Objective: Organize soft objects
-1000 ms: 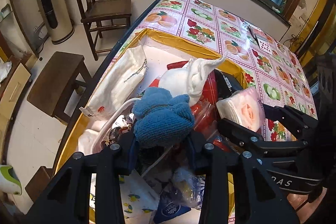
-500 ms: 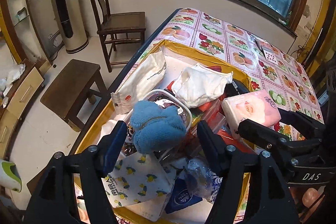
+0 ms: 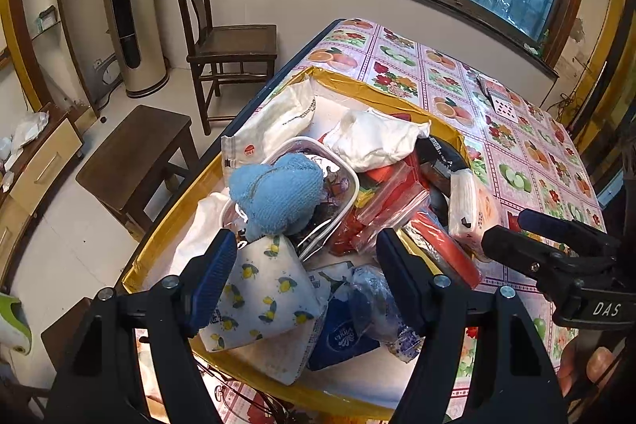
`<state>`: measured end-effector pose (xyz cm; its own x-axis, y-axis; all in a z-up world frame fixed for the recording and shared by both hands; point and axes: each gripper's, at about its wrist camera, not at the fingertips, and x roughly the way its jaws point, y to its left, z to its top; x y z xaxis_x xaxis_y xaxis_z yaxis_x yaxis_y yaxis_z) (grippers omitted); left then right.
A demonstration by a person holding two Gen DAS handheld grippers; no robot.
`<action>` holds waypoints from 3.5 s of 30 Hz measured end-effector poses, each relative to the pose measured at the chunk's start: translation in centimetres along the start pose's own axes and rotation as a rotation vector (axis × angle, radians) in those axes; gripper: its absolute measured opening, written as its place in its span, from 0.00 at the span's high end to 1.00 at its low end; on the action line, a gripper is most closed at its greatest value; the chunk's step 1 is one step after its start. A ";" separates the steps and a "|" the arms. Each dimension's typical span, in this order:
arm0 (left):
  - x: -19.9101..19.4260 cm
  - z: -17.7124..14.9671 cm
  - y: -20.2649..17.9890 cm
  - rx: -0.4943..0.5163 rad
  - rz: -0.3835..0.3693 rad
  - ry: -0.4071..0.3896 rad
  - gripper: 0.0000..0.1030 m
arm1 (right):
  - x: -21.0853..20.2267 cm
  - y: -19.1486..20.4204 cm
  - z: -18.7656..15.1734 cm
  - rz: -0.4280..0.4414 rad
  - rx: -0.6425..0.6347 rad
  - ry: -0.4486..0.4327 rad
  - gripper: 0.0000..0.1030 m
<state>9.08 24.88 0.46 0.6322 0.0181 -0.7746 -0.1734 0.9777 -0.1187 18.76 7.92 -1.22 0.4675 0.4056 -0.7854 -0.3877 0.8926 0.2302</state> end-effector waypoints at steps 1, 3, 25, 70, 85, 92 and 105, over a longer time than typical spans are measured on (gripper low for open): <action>0.0 -0.1 -0.2 0.005 0.001 0.001 0.30 | 0.4 -0.3 0.0 -0.018 0.008 0.009 0.06; 0.2 -0.3 -0.3 0.010 -0.013 0.018 0.30 | 0.5 -1.2 -0.2 -0.032 0.046 -0.010 0.06; -0.6 -0.8 0.1 0.002 -0.024 0.020 0.30 | 3.6 3.7 1.9 0.017 0.004 0.012 0.06; -3.9 -8.6 -8.7 0.142 0.083 -0.181 0.21 | -10.1 -2.1 -11.7 -0.145 0.028 -0.321 0.01; -3.5 -9.5 -9.6 0.193 -0.056 -0.076 0.06 | -10.0 -2.6 -12.4 -0.122 0.044 -0.334 0.01; -3.5 -9.3 -9.4 0.195 -0.023 -0.068 0.06 | -10.3 -3.0 -12.4 -0.121 0.055 -0.341 0.01; -3.6 -8.9 -9.4 0.190 -0.074 -0.083 0.06 | -10.1 -3.5 -12.8 -0.112 0.069 -0.335 0.01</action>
<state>1.70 13.77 -1.14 0.6992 -0.0453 -0.7135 0.0157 0.9987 -0.0479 5.23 -1.80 -1.44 0.7429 0.3366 -0.5786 -0.2700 0.9416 0.2011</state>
